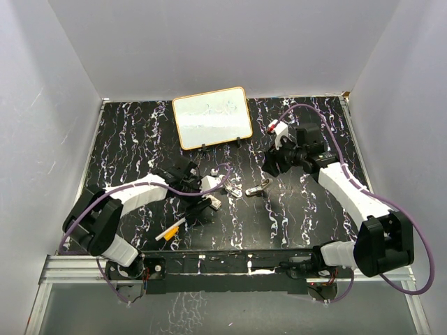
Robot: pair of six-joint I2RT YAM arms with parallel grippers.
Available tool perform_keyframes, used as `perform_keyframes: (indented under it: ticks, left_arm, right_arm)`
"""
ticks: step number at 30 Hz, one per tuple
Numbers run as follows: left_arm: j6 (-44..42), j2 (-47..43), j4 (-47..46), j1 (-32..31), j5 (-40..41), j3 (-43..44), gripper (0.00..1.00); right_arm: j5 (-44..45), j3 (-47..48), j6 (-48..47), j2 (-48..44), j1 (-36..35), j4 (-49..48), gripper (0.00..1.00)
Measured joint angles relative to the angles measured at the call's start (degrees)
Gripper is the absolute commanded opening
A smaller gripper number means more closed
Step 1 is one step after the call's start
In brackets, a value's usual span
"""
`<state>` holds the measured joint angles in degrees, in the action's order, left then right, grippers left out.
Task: Load the staples into the stapler
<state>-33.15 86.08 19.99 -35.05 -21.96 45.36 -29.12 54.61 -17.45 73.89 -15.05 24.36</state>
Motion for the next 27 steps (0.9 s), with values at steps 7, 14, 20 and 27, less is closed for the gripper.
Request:
perform_keyframes:
  ticks: [7, 14, 20, 27]
  left_arm:
    - [1.1, 1.2, -4.7, -0.5, 1.7, -0.8, 0.50]
    - [1.4, 1.5, -7.2, -1.0, 2.1, -1.2, 0.40]
    - [1.3, 1.5, -7.4, -1.2, 2.3, -1.3, 0.32]
    - [1.1, 1.5, -7.1, -1.5, 2.3, -1.4, 0.24]
  right_arm:
    - [-1.1, -0.1, 0.3, 0.0, 0.9, -0.2, 0.56]
    - [-1.6, -0.2, 0.9, 0.0, 1.5, -0.3, 0.56]
    - [-2.3, -0.9, 1.0, 0.0, 1.7, -0.6, 0.56]
    - [-2.4, -0.9, 1.0, 0.0, 1.7, -0.6, 0.57]
